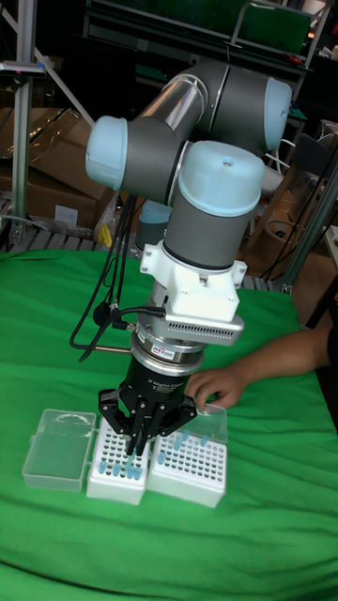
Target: Insert a medium pipette tip into the holder for medium pipette tips
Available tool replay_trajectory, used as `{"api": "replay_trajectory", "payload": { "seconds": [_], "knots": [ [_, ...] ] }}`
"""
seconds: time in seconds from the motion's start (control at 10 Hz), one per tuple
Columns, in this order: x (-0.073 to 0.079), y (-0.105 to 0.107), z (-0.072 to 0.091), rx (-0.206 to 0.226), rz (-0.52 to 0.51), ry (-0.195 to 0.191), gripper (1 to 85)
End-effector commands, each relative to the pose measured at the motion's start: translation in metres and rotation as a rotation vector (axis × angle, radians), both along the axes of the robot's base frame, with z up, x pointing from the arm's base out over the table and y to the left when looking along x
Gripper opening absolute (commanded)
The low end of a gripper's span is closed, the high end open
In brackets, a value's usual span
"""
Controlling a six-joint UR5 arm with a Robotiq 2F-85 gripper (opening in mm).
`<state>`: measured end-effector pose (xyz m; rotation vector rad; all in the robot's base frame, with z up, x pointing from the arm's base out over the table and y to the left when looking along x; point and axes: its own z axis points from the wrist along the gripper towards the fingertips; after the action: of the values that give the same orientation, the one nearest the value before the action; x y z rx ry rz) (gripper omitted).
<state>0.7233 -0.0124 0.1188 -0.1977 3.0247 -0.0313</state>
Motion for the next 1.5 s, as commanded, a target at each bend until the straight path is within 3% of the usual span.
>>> {"api": "replay_trajectory", "payload": {
  "seconds": [0.0, 0.8, 1.1, 1.4],
  "knots": [
    [-0.003, 0.001, -0.005, 0.012, -0.002, -0.01, 1.0],
    [-0.003, -0.002, -0.019, 0.014, 0.006, -0.027, 1.0],
    [-0.001, 0.0, -0.028, 0.03, 0.047, -0.042, 19.7],
    [-0.001, -0.001, -0.027, 0.029, 0.048, -0.042, 22.7]
  ]
}}
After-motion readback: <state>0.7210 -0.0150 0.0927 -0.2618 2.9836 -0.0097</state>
